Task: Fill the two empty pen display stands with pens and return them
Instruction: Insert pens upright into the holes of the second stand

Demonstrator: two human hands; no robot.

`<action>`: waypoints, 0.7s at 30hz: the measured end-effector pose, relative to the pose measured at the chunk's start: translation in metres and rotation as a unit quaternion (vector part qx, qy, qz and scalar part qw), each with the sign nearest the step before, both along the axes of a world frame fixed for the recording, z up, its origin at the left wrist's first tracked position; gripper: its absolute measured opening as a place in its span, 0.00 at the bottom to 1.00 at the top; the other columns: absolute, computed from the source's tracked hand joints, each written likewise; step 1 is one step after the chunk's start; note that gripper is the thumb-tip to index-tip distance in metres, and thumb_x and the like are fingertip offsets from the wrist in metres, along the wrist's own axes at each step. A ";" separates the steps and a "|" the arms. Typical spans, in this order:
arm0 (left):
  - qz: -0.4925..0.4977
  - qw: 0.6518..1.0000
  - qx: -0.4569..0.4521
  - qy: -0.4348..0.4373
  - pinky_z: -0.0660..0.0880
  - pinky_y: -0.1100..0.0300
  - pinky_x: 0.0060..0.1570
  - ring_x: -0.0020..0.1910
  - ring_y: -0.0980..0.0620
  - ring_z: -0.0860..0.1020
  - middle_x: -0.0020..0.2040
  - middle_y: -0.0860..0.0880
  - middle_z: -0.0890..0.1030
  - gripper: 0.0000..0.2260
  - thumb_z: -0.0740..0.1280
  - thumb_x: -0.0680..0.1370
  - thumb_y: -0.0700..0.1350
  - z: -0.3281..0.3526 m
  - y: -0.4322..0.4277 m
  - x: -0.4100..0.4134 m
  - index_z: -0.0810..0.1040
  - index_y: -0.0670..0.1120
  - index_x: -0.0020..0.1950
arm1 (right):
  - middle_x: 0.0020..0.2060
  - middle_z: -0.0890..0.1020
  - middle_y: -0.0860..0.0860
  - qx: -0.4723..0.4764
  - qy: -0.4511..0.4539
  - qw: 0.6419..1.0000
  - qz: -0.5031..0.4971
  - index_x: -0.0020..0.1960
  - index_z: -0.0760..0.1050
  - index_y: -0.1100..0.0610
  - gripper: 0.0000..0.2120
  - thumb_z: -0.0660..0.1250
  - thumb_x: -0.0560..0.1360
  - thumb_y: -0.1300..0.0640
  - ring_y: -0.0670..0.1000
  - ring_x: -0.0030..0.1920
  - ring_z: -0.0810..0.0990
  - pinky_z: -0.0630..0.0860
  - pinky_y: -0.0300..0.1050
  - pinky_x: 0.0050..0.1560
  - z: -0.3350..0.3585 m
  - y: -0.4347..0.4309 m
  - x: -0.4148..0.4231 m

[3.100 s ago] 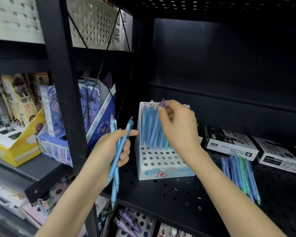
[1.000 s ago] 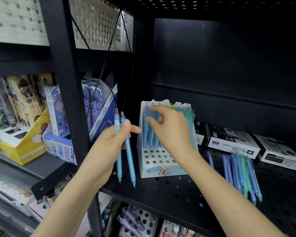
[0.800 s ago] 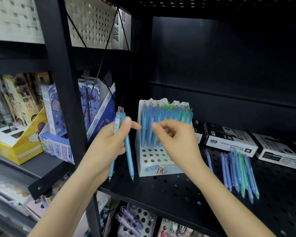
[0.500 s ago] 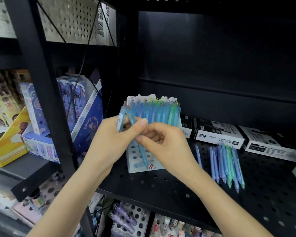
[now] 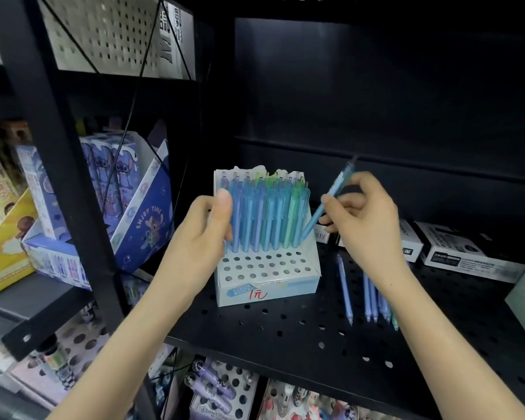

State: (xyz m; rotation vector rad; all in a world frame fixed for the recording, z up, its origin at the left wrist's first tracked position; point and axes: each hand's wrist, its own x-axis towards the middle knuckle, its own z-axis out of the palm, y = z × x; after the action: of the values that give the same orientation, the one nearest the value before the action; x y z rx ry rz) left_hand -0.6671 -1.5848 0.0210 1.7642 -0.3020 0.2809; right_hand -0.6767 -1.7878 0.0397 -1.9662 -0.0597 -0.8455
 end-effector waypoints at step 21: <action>-0.059 0.998 -0.023 -0.030 0.71 0.66 0.36 0.30 0.57 0.71 0.33 0.54 0.76 0.06 0.63 0.78 0.42 -0.015 0.016 0.003 0.79 0.48 0.49 | 0.31 0.78 0.50 -0.192 0.085 0.970 -0.126 0.42 0.76 0.55 0.06 0.69 0.73 0.53 0.49 0.32 0.73 0.61 0.33 0.31 -0.031 0.005 0.028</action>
State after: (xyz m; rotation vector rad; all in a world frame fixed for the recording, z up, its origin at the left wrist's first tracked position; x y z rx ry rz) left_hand -0.6644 -1.5688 0.0059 1.6877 -0.4379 0.2544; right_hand -0.6488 -1.7831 0.0085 -2.4428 0.1395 -0.8723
